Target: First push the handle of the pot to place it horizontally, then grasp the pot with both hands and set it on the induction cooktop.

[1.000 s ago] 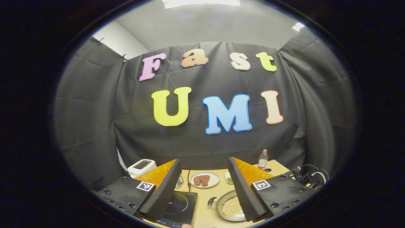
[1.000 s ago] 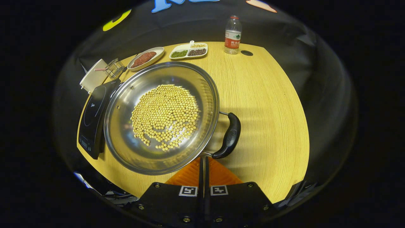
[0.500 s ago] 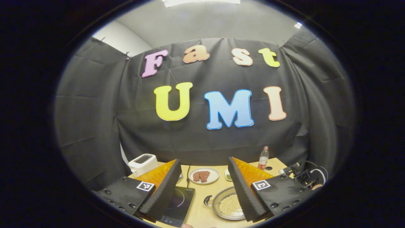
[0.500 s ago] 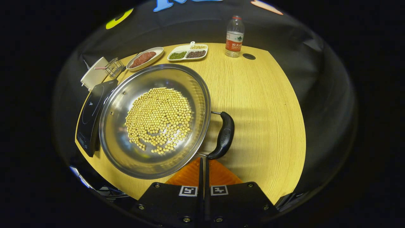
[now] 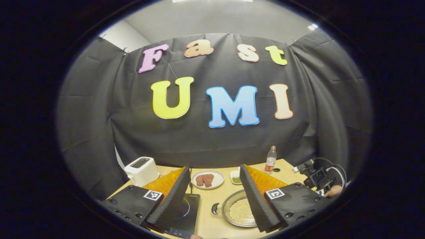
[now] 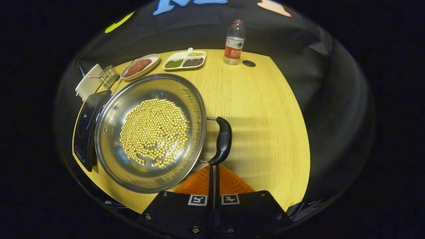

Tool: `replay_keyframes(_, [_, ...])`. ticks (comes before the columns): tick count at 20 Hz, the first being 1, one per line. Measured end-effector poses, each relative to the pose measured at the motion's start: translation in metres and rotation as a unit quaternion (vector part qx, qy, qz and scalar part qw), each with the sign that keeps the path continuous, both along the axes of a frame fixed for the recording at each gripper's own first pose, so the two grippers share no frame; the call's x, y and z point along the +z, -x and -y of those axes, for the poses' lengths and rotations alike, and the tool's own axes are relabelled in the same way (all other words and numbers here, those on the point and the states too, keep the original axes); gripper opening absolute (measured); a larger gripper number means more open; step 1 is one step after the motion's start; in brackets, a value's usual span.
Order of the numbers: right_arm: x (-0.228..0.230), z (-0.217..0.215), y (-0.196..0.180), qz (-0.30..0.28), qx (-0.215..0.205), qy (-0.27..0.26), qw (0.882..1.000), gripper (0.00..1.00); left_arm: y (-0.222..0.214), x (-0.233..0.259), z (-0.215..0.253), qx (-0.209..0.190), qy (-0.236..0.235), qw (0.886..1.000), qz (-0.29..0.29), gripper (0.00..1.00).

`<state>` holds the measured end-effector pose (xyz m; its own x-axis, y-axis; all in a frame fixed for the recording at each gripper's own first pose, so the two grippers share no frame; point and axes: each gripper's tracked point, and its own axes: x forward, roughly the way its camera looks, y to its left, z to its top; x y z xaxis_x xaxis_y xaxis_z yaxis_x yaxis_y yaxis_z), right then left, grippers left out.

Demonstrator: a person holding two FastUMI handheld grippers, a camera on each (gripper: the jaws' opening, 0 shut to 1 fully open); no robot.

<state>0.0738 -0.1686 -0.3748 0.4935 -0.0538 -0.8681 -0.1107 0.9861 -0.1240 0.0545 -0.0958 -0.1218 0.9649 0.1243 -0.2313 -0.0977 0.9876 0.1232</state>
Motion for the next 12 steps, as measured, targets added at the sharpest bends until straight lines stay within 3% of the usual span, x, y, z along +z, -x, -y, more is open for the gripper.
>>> replay_keyframes(1, [0.006, 0.002, 0.001, 0.010, -0.004, -0.005, 1.000, 0.04, -0.003, -0.005, -0.003, -0.006, 0.002, 1.000, -0.006, 0.97])
replay_keyframes(2, [0.013, 0.005, 0.004, 0.018, -0.008, -0.006, 1.000, 0.21, -0.006, -0.012, -0.005, -0.015, 0.007, 1.000, -0.014, 0.97])
replay_keyframes(3, [0.020, 0.008, 0.008, 0.027, -0.012, -0.004, 1.000, 0.31, -0.009, -0.018, -0.005, -0.023, 0.013, 0.999, -0.021, 0.94])
replay_keyframes(4, [0.030, 0.011, 0.010, 0.041, -0.014, -0.002, 0.999, 0.55, -0.013, -0.025, -0.006, -0.030, 0.019, 0.999, -0.029, 0.97])
replay_keyframes(6, [0.048, 0.012, 0.008, 0.075, -0.022, -0.006, 0.997, 0.99, -0.018, -0.039, -0.004, -0.048, 0.031, 0.997, -0.048, 0.94])
replay_keyframes(7, [0.056, 0.010, 0.010, 0.089, -0.026, -0.012, 0.996, 0.95, -0.020, -0.049, -0.002, -0.057, 0.036, 0.996, -0.059, 0.94])
replay_keyframes(8, [0.064, 0.007, 0.009, 0.104, -0.030, -0.021, 0.994, 0.99, -0.023, -0.058, -0.001, -0.064, 0.040, 0.995, -0.069, 0.97])
replay_keyframes(12, [0.087, -0.010, 0.006, 0.153, -0.033, -0.055, 0.986, 0.99, -0.026, -0.107, 0.010, -0.094, 0.062, 0.984, -0.136, 0.97])
